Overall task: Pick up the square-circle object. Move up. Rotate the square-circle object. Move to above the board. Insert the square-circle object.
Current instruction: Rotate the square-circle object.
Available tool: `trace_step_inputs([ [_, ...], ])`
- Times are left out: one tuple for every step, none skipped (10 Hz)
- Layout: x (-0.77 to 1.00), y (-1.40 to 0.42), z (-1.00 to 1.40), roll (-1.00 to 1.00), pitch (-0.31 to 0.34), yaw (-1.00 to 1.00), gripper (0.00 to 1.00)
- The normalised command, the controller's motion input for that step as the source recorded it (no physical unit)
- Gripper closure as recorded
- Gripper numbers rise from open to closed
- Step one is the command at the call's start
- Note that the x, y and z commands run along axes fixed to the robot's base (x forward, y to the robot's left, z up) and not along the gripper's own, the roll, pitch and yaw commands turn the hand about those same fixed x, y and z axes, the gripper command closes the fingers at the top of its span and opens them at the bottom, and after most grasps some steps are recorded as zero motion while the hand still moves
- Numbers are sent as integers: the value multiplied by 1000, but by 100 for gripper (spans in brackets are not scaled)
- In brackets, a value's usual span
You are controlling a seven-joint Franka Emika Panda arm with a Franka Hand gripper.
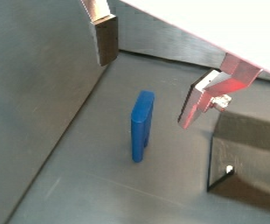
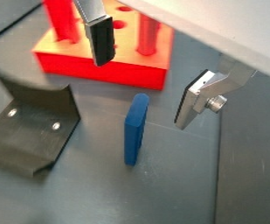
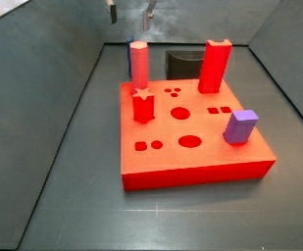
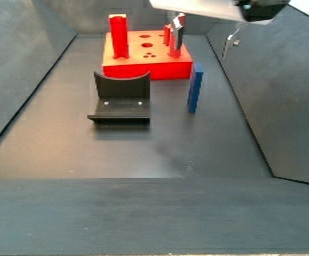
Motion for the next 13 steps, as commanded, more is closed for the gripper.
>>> trace_step_inputs([
  [33,10,-31,9,3,-1000,0],
  [34,10,-30,10,3,-1000,0],
  [34,10,-30,10,3,-1000,0],
  [34,10,-30,11,3,-1000,0],
  [34,10,-30,12,4,-1000,0],
  [34,10,-29,13,4,-1000,0],
  [34,10,-29,15,4,-1000,0],
  [34,10,-29,16,5,-1000,0],
  [34,10,-29,18,5,-1000,0],
  [34,10,-29,21,6,-1000,0],
  [34,10,-29,25,8,-1000,0],
  [34,10,-29,30,9,-1000,0],
  [34,10,-29,37,11,-1000,0],
])
